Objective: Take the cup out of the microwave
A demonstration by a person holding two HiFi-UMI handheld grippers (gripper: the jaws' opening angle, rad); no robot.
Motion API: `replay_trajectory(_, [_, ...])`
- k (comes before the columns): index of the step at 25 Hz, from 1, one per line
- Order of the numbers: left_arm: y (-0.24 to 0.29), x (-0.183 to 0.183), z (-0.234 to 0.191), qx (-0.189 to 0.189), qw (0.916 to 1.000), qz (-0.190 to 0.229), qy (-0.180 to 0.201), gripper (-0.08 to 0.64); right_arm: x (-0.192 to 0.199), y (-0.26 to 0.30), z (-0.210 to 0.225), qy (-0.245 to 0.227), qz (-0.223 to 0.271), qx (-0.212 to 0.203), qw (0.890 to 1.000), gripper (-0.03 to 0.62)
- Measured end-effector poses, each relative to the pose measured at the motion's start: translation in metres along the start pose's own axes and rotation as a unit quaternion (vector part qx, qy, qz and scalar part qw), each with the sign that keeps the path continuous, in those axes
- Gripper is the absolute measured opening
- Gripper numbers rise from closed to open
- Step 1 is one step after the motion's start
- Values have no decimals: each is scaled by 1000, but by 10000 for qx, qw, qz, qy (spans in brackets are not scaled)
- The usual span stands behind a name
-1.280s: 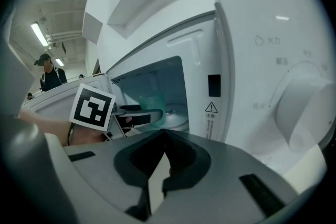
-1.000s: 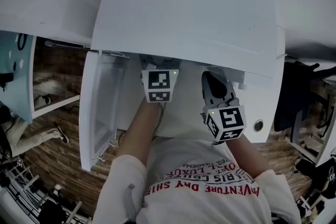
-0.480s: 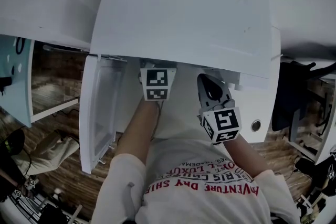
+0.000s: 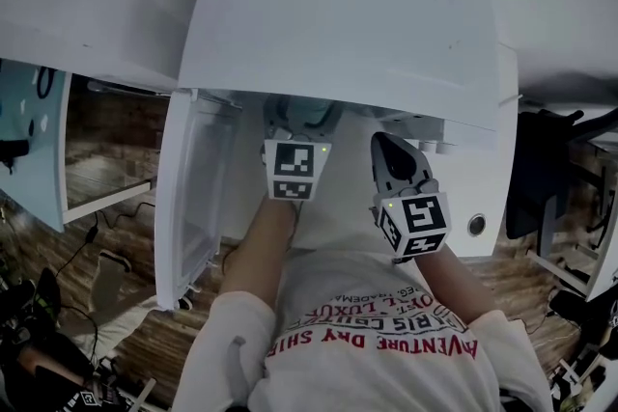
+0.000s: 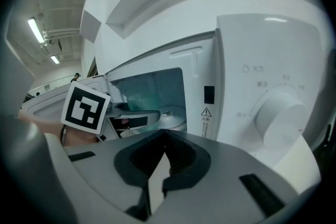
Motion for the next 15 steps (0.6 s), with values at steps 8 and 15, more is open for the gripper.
replay_trajectory(8, [-66,6,6,23,9999,97,-21,368,-3,-17,-15,-43,248,64,9997,11])
replay_trajectory(15, [-121,-25,13,-106,9987,486,-73,368,-16,-30,-35,-250,706,102,9971,11])
Point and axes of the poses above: the fingertips, and each gripper's own axes: y forward along the fingers, z to its right, x out of its underside, the point moved 7 cm from there along -y, backward along the fingers, and after that the axes turned 7 degrees about -x, right-handed, at the moved point
